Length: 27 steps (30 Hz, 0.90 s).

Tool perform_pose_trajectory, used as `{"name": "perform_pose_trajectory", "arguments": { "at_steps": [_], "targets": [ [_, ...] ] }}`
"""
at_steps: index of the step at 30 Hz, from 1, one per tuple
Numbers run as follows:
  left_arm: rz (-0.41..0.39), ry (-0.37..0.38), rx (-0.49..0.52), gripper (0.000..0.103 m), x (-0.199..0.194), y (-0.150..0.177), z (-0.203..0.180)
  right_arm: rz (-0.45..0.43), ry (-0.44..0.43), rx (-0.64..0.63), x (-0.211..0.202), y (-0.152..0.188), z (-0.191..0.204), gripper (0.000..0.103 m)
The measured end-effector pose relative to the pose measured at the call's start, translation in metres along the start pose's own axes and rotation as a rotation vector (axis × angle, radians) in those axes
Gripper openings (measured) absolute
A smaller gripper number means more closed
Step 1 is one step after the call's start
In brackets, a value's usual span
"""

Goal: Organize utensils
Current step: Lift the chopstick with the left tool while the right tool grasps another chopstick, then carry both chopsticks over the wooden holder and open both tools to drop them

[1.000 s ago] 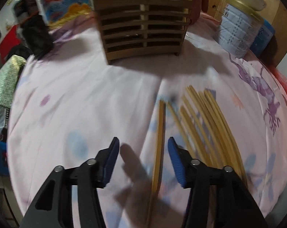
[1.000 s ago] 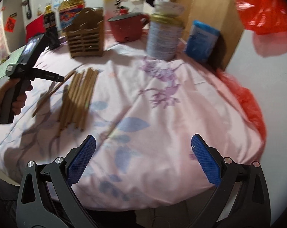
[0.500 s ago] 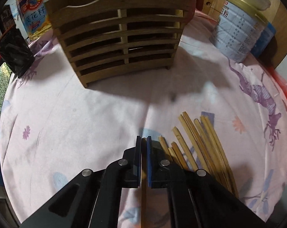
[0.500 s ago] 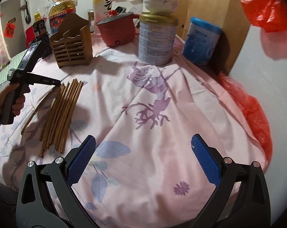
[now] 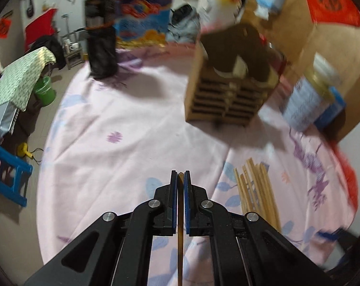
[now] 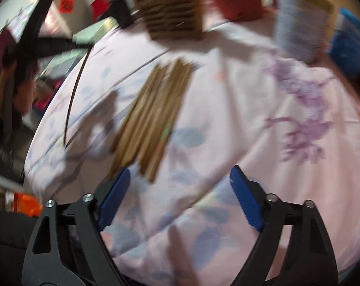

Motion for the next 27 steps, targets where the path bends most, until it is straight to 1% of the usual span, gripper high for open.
{"name": "perform_pose_trajectory", "arguments": {
  "at_steps": [2,3,5,6,8,11,13,14,15,16,18,21,24,27],
  "targets": [
    [-0.025,0.010,-0.015,0.005,-0.012,0.001,-0.001,0.018,-0.004,-0.010,0.007,0.003,0.007,0.065],
    [-0.043,0.016,-0.019,0.005,-0.021,0.001,-0.001,0.024,0.000,-0.013,0.010,0.003,0.009,0.063],
    [-0.064,0.027,-0.019,0.005,-0.031,0.002,-0.002,0.039,0.003,-0.005,0.019,0.007,0.013,0.052],
    [-0.070,0.033,-0.018,0.005,-0.036,0.004,-0.002,0.039,0.003,0.001,0.021,0.008,0.013,0.049],
    [-0.081,0.039,-0.008,0.005,-0.043,0.006,-0.005,0.026,0.022,0.022,0.023,0.012,0.012,0.038],
    [-0.089,0.039,0.004,0.005,-0.048,0.014,-0.011,0.018,0.027,0.035,0.029,0.011,0.012,0.033],
    [-0.091,0.039,0.009,0.005,-0.051,0.019,-0.012,-0.013,0.050,0.029,0.031,0.011,0.017,0.033],
    [-0.096,0.032,0.013,0.005,-0.053,0.021,-0.013,-0.026,0.058,0.032,0.032,0.010,0.017,0.030],
    [-0.103,0.027,0.017,0.005,-0.057,0.023,-0.013,-0.035,0.065,0.036,0.033,0.010,0.018,0.025],
    [-0.106,0.027,0.018,0.006,-0.058,0.026,-0.013,-0.048,0.072,0.042,0.033,0.011,0.016,0.006],
    [-0.109,0.032,0.016,0.005,-0.062,0.028,-0.012,-0.072,0.070,0.066,0.031,0.015,0.012,0.007],
    [-0.118,0.033,0.018,0.006,-0.068,0.033,-0.010,-0.099,0.100,0.096,0.021,0.021,0.005,0.007],
    [-0.124,0.047,0.025,0.005,-0.073,0.034,-0.010,-0.173,0.125,0.125,-0.011,0.016,-0.003,0.006],
    [-0.147,0.056,0.036,0.005,-0.082,0.028,-0.013,-0.264,0.166,0.112,-0.053,-0.002,-0.005,0.007]
  ]
}}
Point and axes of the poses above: each gripper's, at about its wrist camera, not at the fingertips, and x roughly the way its jaws point, z to its left, y to its underside, the point moved 1 cm from there along x, roughly the way its jaws point, and after that the axes turned 11 degrees about z, right-handed, at the moved point
